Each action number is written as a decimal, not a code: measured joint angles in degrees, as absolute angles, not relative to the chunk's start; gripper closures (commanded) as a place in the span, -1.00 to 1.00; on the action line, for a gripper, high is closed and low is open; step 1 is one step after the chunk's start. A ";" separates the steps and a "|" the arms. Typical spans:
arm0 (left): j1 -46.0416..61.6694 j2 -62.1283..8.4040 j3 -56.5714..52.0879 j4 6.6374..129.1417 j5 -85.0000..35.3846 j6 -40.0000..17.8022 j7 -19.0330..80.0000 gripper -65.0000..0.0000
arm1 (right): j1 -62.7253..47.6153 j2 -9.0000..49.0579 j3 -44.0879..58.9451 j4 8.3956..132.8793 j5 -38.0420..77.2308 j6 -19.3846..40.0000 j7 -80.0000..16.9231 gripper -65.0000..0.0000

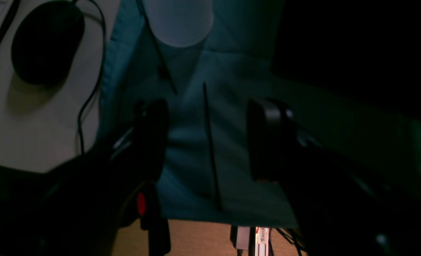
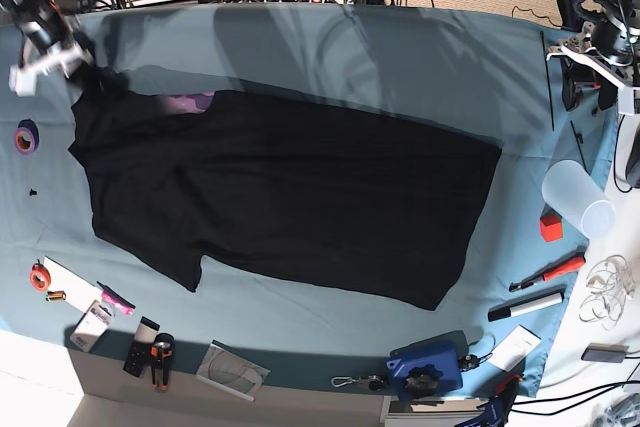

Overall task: Layout the t-shirt on the table in an organized manner, then fold the t-shirt properly
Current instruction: 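Regrasp the t-shirt edge with both grippers and smooth it flat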

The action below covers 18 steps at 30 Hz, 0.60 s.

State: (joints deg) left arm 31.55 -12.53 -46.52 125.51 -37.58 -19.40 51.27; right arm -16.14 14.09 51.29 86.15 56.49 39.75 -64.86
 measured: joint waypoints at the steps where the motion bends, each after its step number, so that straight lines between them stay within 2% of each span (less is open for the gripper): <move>1: 31.55 -12.53 -46.52 125.51 -37.60 -19.42 51.27 -0.08 | -15.31 13.63 50.70 86.15 54.46 39.75 -64.40 0.11; 5: 31.57 -12.53 -46.52 125.51 -37.82 -21.17 51.29 -0.08 | -11.46 10.15 49.32 86.17 46.33 38.48 -61.84 0.11; 12: 31.55 -12.56 -45.74 125.51 -40.18 -22.15 50.92 -0.08 | -10.11 9.19 49.32 86.17 43.24 37.58 -59.92 0.11; 18: 29.32 -12.51 -34.11 123.63 -39.66 -24.10 50.52 -0.08 | -10.00 9.19 49.32 86.21 42.44 37.74 -59.70 0.11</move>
